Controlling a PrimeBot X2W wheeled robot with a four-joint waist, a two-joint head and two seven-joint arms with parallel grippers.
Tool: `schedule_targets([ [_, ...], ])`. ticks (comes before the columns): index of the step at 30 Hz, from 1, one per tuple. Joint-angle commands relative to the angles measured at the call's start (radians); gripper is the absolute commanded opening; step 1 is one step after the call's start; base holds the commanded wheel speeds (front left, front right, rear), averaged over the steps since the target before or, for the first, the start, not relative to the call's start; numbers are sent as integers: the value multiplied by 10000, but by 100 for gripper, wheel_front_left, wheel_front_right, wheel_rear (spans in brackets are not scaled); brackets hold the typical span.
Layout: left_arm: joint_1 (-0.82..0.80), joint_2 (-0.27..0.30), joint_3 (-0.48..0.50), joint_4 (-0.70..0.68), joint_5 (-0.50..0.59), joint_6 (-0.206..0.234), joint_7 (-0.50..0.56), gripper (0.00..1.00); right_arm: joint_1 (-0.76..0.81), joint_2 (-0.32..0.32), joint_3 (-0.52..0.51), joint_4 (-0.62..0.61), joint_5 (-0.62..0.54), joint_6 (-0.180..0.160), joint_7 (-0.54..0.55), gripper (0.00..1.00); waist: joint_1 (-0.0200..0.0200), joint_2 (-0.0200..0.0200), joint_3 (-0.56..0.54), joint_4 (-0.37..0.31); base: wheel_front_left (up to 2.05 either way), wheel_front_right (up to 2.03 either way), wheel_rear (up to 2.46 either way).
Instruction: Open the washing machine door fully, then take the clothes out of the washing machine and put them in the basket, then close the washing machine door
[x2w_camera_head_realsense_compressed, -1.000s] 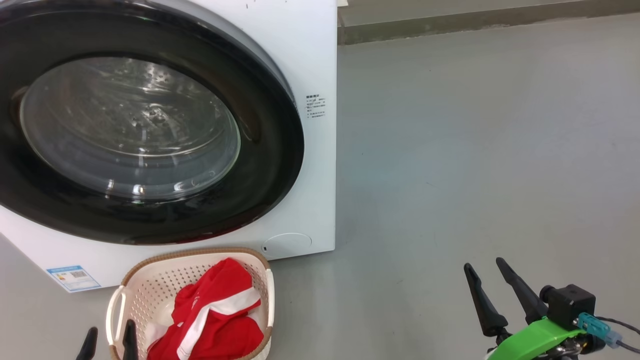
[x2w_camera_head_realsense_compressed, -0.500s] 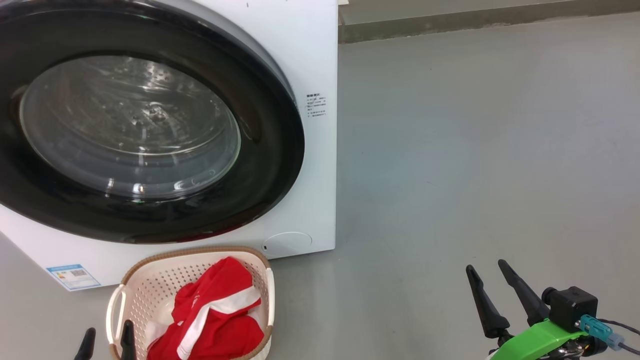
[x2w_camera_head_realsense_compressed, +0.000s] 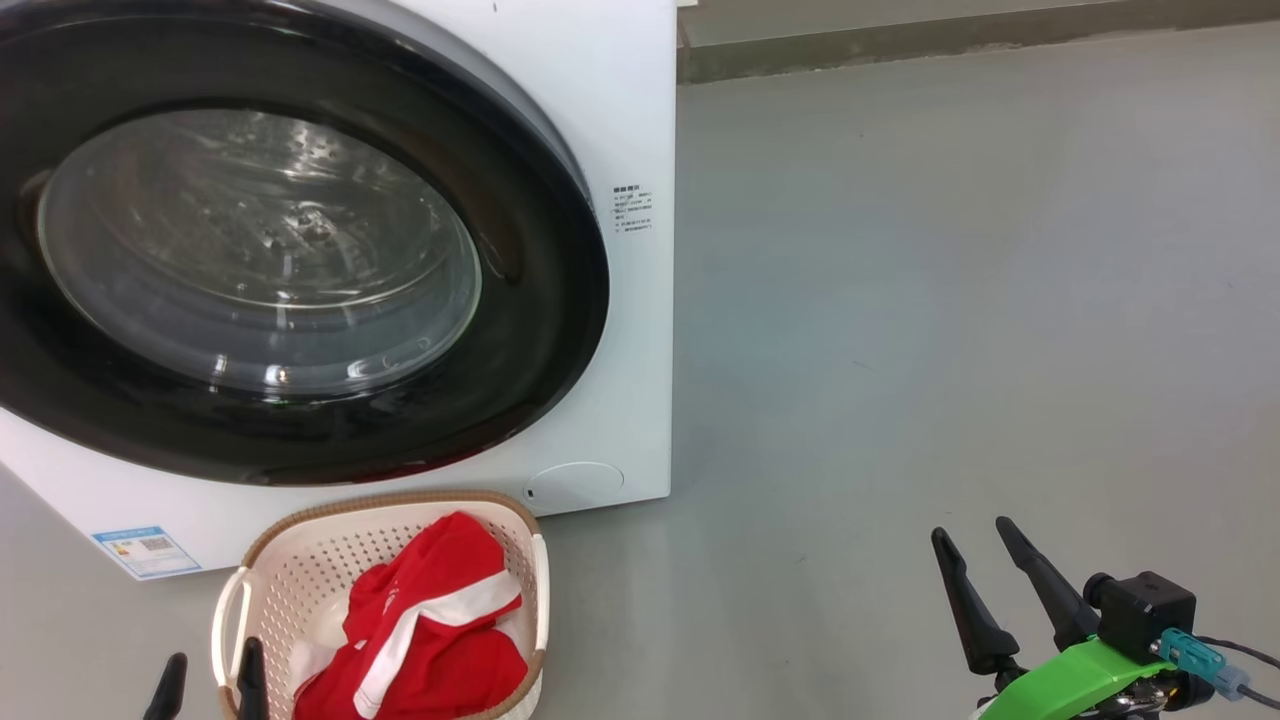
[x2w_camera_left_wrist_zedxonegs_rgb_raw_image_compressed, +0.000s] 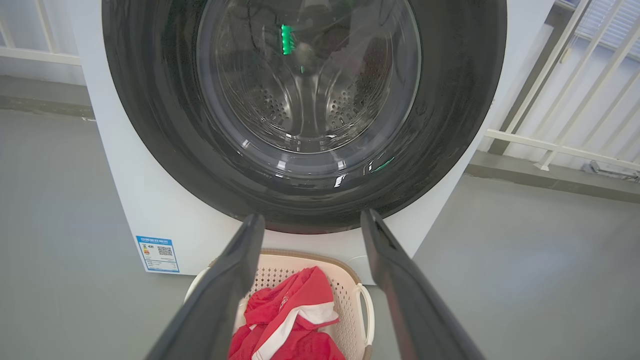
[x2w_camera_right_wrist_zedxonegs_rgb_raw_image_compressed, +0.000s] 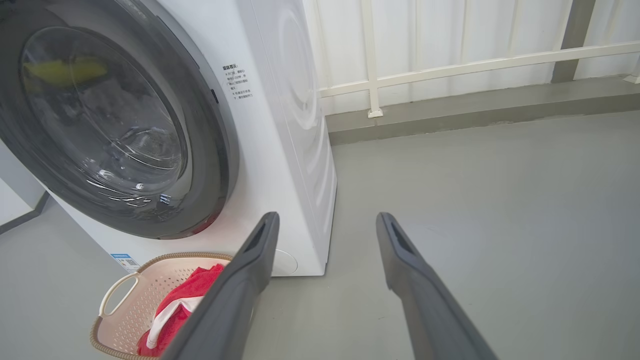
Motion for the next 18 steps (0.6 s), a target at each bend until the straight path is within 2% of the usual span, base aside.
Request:
schedule_targets([
  [1,-244,167,399,-273,95,-31,-82,100,-44,-40,197,-278,-18,-21,-46,100,0,-1,6,1,0,0,0],
  [18,-196,115,506,-350,110,-31,-82,100,50,-12,-18,-589,-196,-21,-46,100,0,-1,-10,9,0,0,0],
])
